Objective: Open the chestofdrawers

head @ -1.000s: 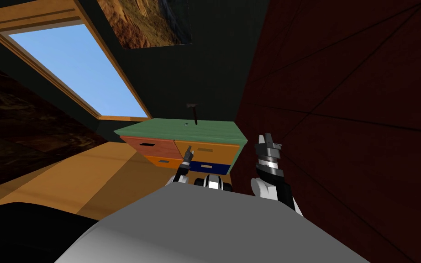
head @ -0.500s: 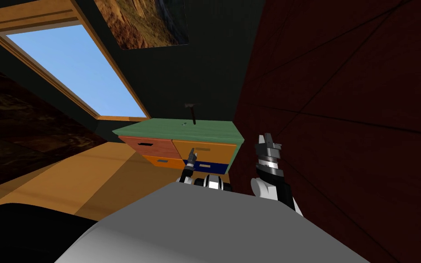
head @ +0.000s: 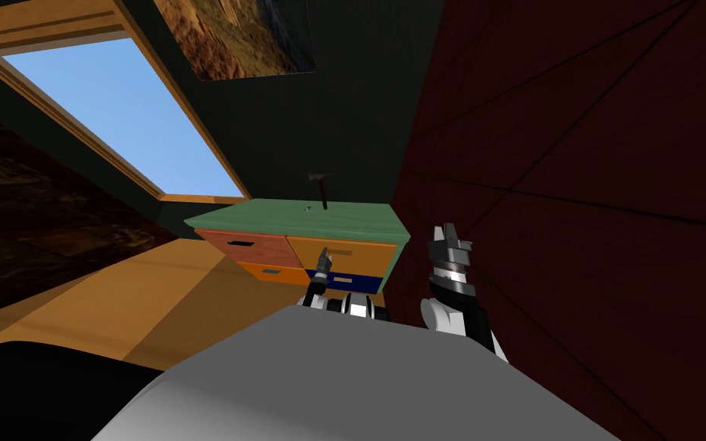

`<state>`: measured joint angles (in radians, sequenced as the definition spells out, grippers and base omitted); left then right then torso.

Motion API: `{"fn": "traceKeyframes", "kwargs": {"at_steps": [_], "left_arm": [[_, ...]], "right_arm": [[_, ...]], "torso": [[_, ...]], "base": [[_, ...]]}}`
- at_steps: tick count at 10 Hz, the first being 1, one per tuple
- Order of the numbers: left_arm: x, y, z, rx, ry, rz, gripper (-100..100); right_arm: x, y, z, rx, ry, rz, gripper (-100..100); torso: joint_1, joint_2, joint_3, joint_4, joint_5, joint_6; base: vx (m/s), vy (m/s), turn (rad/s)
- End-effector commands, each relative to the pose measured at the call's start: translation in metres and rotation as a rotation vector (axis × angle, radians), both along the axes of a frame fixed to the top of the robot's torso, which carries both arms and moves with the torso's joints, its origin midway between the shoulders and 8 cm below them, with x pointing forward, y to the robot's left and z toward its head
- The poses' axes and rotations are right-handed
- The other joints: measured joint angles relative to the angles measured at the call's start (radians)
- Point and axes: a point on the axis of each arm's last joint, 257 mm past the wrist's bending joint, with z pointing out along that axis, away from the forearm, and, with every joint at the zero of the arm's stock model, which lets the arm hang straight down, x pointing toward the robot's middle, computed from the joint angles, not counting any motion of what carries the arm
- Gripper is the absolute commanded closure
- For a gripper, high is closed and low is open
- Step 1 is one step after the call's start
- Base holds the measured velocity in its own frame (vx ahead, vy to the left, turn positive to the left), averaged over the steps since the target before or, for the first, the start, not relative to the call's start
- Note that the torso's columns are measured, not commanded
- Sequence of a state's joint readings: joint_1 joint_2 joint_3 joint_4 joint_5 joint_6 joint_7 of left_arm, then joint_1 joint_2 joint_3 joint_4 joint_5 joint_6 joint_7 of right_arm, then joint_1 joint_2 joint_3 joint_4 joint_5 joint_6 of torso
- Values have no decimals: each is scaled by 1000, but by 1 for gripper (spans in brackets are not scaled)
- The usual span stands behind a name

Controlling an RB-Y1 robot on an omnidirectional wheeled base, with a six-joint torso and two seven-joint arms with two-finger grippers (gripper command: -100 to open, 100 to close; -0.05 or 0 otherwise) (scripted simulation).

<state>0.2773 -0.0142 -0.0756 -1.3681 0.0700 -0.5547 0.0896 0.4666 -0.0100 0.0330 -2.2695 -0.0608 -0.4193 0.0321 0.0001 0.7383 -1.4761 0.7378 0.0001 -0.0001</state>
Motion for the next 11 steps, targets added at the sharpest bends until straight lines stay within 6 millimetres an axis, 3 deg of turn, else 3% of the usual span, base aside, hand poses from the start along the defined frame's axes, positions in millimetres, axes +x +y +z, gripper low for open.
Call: {"fn": "traceKeyframes", "kwargs": {"at_steps": [1, 6, 11], "left_arm": [[-3, -1, -3, -1, 1, 0, 100], [1, -4, 8, 2, -15, -8, 100], [-7, -7, 0, 0, 15, -16, 100]], "right_arm": [[0, 0, 0, 0, 0, 0, 0], [0, 0, 0, 0, 0, 0, 0], [0, 0, 0, 0, 0, 0, 0]], "torso": [[-1, 5, 3, 1, 0, 0], [2, -3, -1, -3, 2, 0], [2, -2, 0, -4, 3, 1]], "base": [[-20, 6, 24], [-158, 2, 13], [-180, -5, 15]]}}
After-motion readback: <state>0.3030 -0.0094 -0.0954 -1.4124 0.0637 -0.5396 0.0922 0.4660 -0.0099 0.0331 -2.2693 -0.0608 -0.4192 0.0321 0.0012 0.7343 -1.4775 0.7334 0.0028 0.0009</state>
